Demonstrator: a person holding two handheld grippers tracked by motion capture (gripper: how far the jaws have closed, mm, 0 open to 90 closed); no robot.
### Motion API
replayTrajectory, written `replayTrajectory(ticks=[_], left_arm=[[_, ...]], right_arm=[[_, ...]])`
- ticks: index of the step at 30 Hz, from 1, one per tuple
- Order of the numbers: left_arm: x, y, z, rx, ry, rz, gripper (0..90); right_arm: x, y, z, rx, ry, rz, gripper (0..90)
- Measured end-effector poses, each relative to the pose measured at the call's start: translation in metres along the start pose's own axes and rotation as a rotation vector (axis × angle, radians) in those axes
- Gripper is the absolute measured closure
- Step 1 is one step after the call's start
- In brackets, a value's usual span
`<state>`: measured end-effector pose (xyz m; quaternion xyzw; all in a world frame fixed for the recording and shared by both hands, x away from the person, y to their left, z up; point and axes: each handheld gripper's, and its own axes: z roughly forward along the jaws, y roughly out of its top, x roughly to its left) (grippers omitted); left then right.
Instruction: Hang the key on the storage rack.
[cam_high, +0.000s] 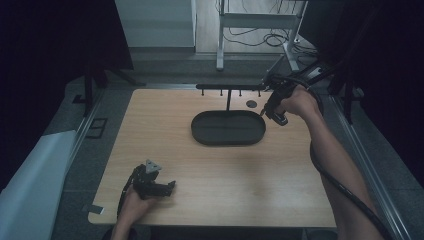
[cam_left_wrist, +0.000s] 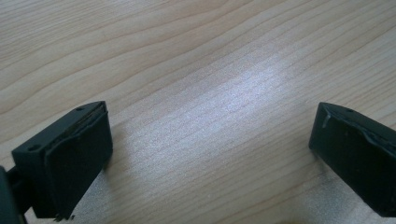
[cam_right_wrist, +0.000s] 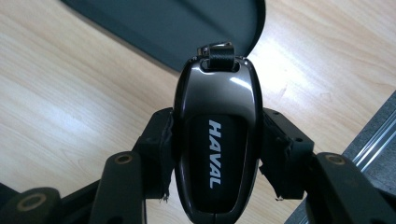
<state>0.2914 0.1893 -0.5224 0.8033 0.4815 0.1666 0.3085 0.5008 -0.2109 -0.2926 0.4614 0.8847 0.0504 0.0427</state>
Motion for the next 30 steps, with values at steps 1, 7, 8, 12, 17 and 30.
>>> replayTrajectory(ticks=[1,7,8,12,17,30], left_arm=[[0.0,0.0,0.0,0.004,0.001,0.003,0.0],[0.0,0.0,0.0,0.0,0.003,0.001,0.0],[0.0,0.0,0.0,0.0,0.003,0.001,0.0],[0.0,0.0,0.0,0.0,0.001,0.001,0.0],[0.0,0.0,0.001,-0.002,0.001,0.001,0.0],[0.0,0.001,0.001,-0.002,0.001,0.001,0.0]], right_arm=[[-0.001,0.002,-0.002,-0.002,0.0,0.004,48.9],[-0.006,0.017,-0.014,-0.016,-0.009,0.04,48.9],[-0.006,0.017,-0.014,-0.016,-0.009,0.04,48.9],[-0.01,0.026,-0.021,-0.031,-0.014,0.062,48.9],[-0.01,0.033,-0.023,-0.041,-0.013,0.069,48.9],[-0.012,0.051,-0.029,-0.061,-0.05,0.091,48.9]])
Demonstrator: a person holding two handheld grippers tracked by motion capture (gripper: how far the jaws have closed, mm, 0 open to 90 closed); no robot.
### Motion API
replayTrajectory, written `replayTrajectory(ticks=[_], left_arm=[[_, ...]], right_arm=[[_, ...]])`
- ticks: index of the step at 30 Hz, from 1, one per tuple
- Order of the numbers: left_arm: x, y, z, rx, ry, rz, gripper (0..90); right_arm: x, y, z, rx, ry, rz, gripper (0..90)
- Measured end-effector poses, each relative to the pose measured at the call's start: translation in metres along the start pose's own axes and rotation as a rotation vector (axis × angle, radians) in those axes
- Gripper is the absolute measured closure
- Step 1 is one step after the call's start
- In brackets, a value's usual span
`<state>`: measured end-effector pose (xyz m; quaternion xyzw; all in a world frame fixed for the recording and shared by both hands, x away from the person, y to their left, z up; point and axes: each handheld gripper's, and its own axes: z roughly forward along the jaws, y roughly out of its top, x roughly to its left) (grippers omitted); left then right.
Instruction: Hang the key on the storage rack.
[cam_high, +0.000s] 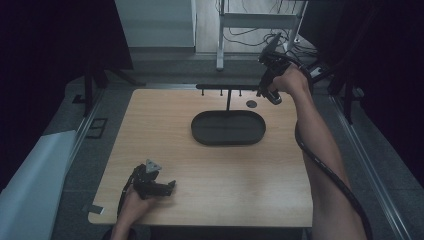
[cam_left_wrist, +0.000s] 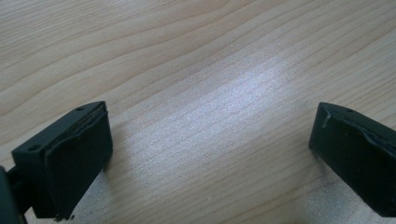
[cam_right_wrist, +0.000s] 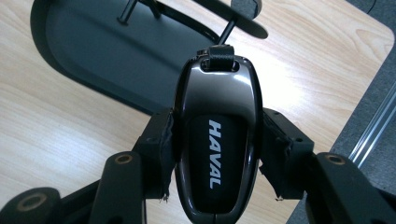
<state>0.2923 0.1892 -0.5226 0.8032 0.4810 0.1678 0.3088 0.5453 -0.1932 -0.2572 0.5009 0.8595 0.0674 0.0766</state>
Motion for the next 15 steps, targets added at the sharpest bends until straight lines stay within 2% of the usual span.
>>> replayTrajectory(ticks=[7,15], left_arm=[[0.0,0.0,0.0,0.0,0.0,0.0,0.0],[0.0,0.0,0.0,0.002,-0.001,0.0,0.0]], right_arm=[[-0.009,-0.003,0.005,-0.008,-0.015,0.028,48.9],[-0.03,-0.019,0.026,-0.011,-0.032,0.074,48.8]])
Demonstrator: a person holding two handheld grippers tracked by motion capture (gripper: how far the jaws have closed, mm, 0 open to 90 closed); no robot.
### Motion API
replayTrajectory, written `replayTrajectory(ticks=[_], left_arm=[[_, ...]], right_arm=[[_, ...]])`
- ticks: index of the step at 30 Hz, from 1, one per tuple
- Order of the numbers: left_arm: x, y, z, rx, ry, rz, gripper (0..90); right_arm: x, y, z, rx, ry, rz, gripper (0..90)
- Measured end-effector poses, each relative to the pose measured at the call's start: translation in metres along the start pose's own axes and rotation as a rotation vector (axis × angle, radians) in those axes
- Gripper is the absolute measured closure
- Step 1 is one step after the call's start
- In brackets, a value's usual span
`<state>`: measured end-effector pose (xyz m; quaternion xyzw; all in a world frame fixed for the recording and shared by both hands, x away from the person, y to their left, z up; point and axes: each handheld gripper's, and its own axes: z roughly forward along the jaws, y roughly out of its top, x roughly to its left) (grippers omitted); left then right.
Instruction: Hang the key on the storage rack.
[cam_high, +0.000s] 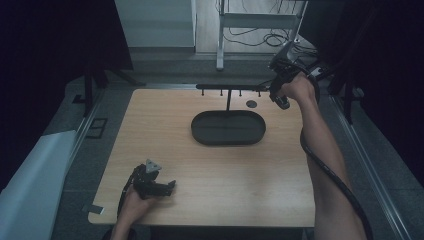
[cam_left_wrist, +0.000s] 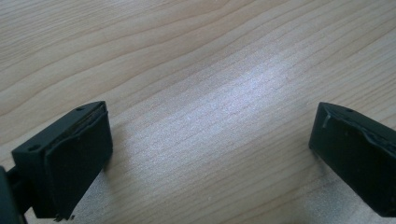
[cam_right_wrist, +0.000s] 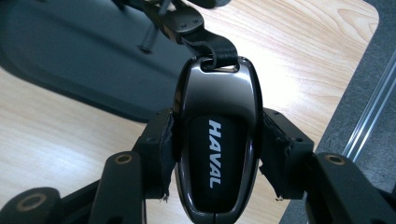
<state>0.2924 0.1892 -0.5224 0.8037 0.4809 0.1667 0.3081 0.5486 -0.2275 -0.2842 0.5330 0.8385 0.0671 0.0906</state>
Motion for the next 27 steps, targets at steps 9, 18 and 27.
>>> replayTrajectory(ticks=[9,18,27], left_arm=[[0.0,0.0,0.0,-0.001,0.001,0.0,0.0],[0.0,0.0,0.0,-0.002,0.001,-0.001,0.0],[0.0,0.0,0.0,-0.003,0.004,-0.001,0.0]], right_arm=[[-0.008,-0.01,0.025,0.002,0.001,0.002,48.8],[-0.004,-0.012,0.049,0.003,-0.006,-0.012,48.8],[0.004,-0.01,0.071,0.002,-0.008,-0.026,48.8]])
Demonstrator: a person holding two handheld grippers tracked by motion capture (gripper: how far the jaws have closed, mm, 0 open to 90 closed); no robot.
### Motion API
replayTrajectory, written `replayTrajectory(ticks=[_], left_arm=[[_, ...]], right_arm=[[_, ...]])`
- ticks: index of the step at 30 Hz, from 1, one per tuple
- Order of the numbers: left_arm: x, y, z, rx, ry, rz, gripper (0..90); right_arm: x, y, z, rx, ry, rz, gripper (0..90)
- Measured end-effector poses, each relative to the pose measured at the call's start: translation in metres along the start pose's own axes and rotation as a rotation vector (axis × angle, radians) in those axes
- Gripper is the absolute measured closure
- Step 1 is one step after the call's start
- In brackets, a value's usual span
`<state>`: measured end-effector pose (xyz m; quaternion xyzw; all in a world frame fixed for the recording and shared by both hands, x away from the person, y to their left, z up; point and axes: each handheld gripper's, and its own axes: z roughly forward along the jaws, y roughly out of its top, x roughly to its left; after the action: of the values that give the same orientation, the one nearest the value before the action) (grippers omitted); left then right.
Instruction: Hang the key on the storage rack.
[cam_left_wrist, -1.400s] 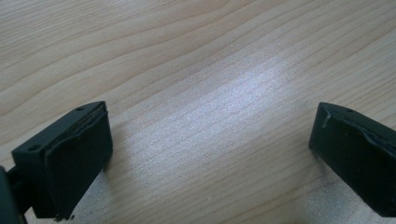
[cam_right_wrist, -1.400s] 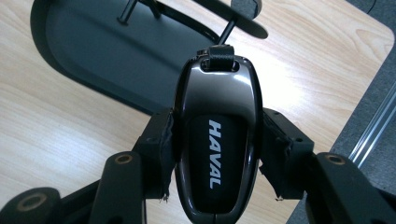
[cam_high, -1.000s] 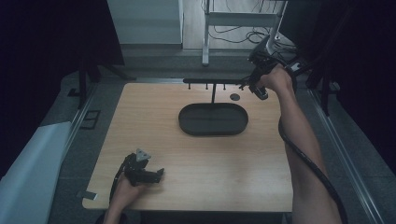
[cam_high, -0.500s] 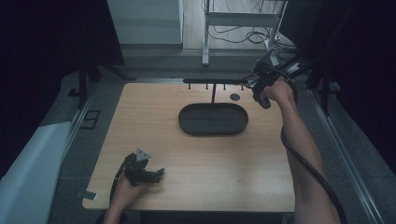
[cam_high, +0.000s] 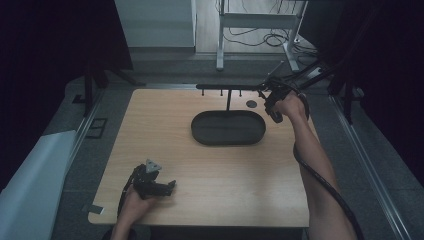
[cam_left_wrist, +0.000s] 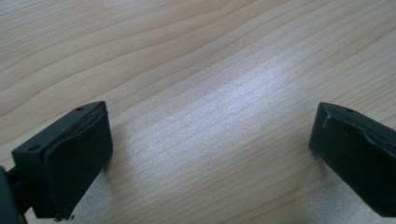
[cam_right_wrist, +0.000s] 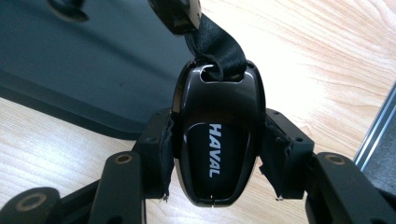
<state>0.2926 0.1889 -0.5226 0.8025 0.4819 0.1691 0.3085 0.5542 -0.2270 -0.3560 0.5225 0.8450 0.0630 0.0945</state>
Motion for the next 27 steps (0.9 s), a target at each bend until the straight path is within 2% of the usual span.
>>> replayTrajectory(ticks=[10,27], left_arm=[[0.0,0.0,0.0,0.0,0.0,-0.001,0.0],[0.0,0.0,0.0,0.002,0.0,-0.001,0.0]], right_arm=[[0.009,0.003,0.019,-0.011,0.002,-0.013,48.7],[0.025,0.009,0.043,-0.092,-0.032,-0.032,48.6]])
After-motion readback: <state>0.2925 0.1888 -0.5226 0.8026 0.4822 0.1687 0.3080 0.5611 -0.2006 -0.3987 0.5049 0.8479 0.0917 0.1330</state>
